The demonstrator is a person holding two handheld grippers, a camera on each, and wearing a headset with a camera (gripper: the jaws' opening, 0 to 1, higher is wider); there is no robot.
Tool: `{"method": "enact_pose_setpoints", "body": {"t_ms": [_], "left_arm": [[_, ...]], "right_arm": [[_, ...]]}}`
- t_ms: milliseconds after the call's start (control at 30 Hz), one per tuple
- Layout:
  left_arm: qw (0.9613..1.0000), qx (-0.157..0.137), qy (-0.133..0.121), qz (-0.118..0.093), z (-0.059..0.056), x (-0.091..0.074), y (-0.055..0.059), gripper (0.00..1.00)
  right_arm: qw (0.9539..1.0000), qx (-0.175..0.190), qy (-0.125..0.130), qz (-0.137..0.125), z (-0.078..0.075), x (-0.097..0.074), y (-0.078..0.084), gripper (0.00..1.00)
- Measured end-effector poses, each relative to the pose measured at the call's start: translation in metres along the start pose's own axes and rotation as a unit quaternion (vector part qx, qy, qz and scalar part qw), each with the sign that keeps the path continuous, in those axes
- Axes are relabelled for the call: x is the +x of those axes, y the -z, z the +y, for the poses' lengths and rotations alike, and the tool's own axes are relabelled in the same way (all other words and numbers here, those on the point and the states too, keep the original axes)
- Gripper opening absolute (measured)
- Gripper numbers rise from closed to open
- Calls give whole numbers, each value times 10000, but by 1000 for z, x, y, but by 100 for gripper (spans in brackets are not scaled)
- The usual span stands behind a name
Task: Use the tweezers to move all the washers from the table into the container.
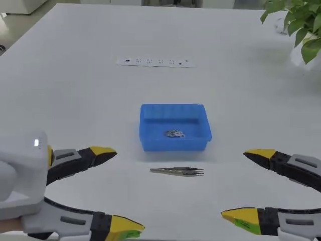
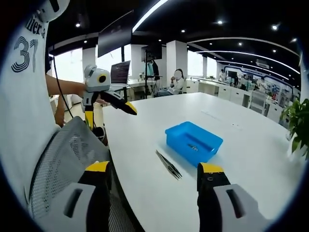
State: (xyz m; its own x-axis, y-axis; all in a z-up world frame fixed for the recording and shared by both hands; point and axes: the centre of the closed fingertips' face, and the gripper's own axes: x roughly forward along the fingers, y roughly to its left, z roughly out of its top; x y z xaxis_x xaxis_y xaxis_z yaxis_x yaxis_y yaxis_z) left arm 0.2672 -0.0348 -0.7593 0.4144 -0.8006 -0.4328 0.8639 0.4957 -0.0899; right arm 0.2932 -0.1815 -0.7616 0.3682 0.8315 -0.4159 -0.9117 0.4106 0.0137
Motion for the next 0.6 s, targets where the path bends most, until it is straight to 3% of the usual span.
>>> {"method": "enact_pose_setpoints", "body": {"t_ms": [167,467,600], "left_arm": [[9996,70,-225,-174,6,-7,-12,89],[9997,38,-236,-91,3,-1,-12,89],[9996,161,-223,-32,1,2,-12,84]], "right_arm": [[10000,-27,-82,-20,3,1,-3,78],[9999,-103,-55,-46,0,0,-11,79],[10000,-15,-17,-58,-2,1,-8,79]]}}
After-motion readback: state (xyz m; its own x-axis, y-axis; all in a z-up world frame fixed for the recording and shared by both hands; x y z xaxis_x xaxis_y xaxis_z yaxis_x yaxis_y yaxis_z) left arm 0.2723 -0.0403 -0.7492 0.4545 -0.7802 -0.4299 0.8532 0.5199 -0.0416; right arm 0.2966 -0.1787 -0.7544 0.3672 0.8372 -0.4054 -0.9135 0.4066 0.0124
